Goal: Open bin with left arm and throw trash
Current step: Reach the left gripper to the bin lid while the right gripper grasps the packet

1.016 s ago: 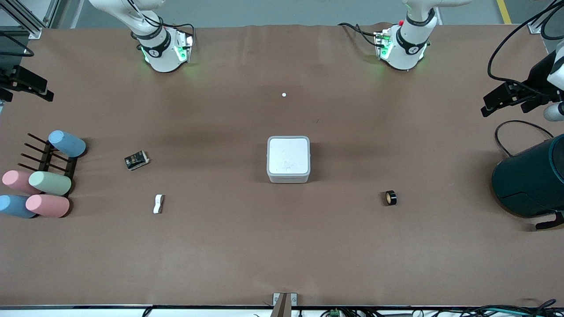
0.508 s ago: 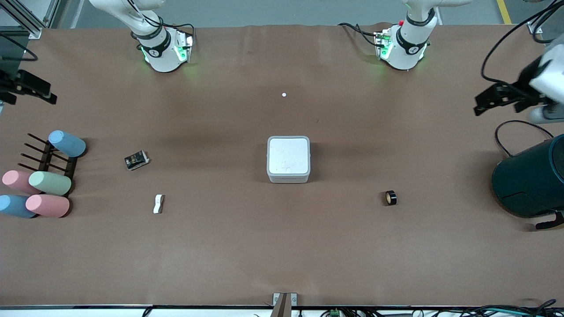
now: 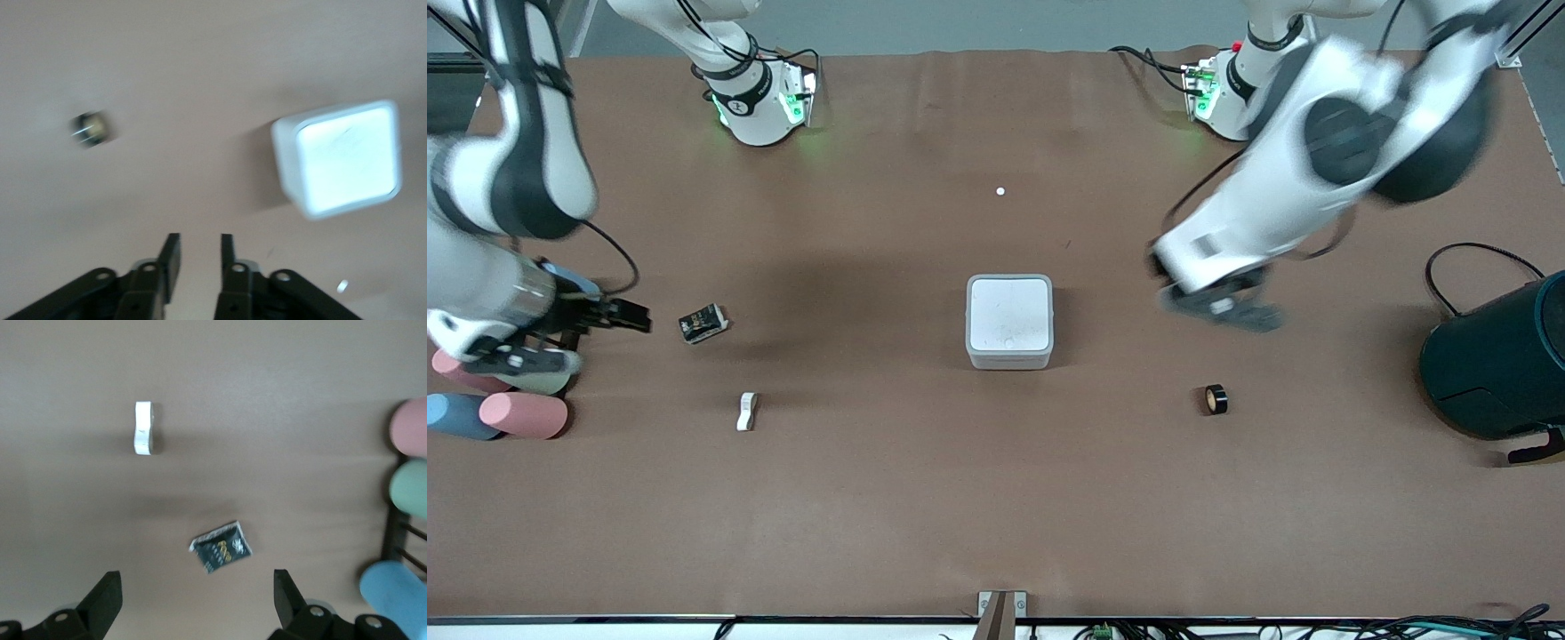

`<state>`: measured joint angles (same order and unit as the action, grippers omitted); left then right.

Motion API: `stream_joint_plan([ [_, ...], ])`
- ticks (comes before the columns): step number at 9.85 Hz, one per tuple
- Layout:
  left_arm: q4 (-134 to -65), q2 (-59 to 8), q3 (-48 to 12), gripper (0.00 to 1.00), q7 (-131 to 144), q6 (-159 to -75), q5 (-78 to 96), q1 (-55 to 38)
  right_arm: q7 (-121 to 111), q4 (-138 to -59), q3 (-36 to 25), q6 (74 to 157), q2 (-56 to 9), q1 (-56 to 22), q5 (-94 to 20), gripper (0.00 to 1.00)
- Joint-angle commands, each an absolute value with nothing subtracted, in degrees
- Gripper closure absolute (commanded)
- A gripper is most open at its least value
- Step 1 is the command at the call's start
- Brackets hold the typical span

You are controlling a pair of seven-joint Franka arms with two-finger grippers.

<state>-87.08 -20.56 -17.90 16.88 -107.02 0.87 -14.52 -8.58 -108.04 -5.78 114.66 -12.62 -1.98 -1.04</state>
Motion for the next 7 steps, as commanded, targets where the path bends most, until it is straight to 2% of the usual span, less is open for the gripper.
stream_joint_plan([
  [1,-83.67,-29.5,-18.02,1.0,25.61,-118.51,1.14,-20.54,-15.1,-118.25,-5.54,124.92,-11.24,-1.41,-1.23,0.0],
  [2,-83.67,-32.23,-18.02,1.0,28.45,-123.35,1.06,-22.39,-15.9,-123.09,-5.54,131.77,-11.86,-1.58,-1.23,0.0],
  [4,-83.93,-35.67,-17.84,1.0,31.27,-131.18,0.53,-25.65,-21.52,-128.65,-5.62,139.1,-13.97,-0.89,-1.14,0.0],
  [7,-84.2,-38.66,-17.58,1.0,32.25,-132.97,-0.69,-26.54,-23.91,-130.69,-5.62,142.82,-16.51,0.18,-1.14,0.0],
])
